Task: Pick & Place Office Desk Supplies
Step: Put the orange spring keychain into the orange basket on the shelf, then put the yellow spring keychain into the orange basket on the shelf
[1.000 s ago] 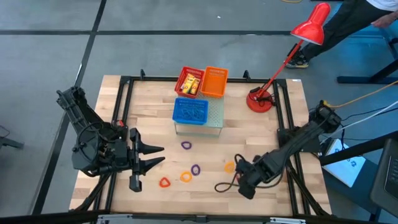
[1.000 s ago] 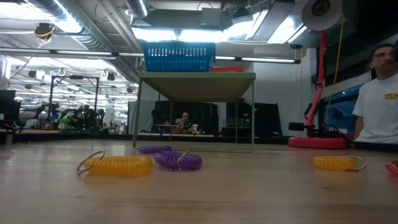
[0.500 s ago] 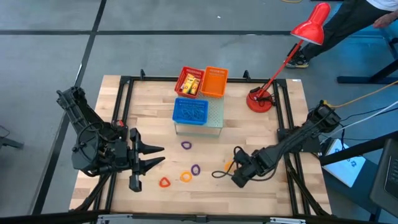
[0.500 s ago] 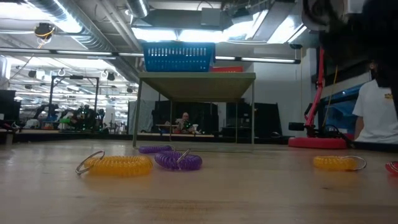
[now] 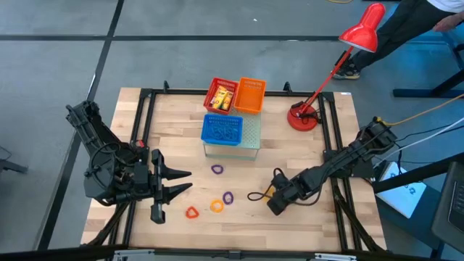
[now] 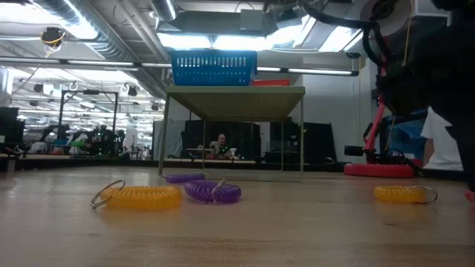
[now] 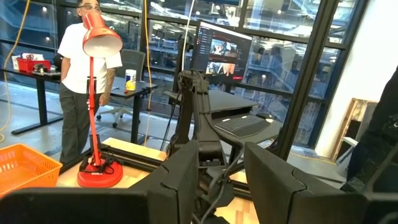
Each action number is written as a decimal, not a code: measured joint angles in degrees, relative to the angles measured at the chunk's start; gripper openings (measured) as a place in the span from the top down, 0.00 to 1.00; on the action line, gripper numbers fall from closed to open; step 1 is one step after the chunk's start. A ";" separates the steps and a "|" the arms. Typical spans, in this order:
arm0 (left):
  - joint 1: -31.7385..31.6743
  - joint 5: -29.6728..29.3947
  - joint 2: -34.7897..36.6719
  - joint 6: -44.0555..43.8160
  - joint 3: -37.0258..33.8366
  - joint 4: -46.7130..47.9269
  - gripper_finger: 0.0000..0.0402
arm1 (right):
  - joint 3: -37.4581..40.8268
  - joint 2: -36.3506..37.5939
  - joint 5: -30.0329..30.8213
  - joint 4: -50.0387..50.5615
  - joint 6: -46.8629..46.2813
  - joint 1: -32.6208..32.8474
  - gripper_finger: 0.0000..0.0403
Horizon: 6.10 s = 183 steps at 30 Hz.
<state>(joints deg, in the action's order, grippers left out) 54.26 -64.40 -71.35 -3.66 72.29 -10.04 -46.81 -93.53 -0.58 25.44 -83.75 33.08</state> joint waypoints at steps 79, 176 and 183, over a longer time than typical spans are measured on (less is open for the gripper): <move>-2.32 5.32 2.29 -2.95 -0.02 3.65 0.69 | 8.79 2.27 -1.17 -6.22 -21.68 -1.86 0.96; -13.14 35.30 54.88 -8.17 -50.82 -12.92 0.69 | -35.84 2.11 9.73 10.13 46.69 -53.58 0.72; -13.14 34.58 54.86 -8.17 -50.82 -12.87 0.69 | -35.84 2.23 8.68 7.65 47.80 -51.92 0.52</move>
<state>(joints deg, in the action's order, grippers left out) 41.12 -29.82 -16.49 -11.84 21.47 -22.92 -82.65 -91.30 8.10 33.09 -35.95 -18.84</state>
